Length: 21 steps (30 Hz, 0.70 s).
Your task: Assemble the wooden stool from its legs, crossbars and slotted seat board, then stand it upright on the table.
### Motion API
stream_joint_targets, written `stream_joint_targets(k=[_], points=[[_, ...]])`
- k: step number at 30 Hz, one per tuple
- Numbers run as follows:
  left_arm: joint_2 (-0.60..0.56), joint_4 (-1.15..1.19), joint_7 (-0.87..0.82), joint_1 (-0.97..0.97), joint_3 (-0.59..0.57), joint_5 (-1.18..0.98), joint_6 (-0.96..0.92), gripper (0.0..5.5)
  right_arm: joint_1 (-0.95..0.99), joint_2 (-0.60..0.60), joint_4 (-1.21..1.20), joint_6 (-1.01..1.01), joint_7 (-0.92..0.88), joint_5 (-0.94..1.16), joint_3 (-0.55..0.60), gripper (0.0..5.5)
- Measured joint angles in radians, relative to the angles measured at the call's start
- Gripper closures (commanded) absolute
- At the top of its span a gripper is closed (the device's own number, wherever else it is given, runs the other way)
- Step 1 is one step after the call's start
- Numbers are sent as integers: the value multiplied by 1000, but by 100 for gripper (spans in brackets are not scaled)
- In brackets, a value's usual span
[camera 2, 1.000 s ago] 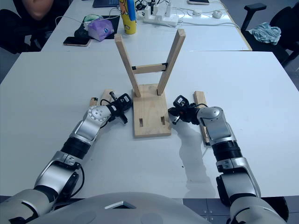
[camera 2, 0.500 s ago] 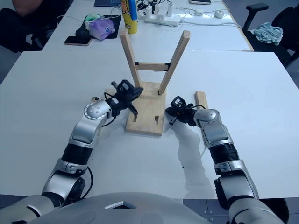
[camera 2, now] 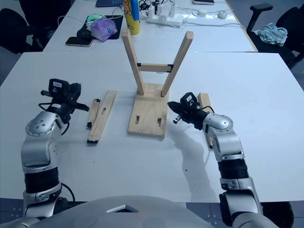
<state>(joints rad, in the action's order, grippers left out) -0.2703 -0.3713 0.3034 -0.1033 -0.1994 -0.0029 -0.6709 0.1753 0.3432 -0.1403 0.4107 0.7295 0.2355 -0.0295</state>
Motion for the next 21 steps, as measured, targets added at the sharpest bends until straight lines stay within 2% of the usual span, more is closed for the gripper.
stream_joint_targets(k=[8,12,21], points=[[58,104,-44,12,-33,-87,-119,353,-37,-109,-107,86,-128,46,-69,550],[54,160,-41,12,6,-96,-133,353,-45,-114,-124,92,-139,48,-97,550],[26,239,-42,21,1,-125,-132,353,-42,-109,-124,103,-148,56,-103,550]])
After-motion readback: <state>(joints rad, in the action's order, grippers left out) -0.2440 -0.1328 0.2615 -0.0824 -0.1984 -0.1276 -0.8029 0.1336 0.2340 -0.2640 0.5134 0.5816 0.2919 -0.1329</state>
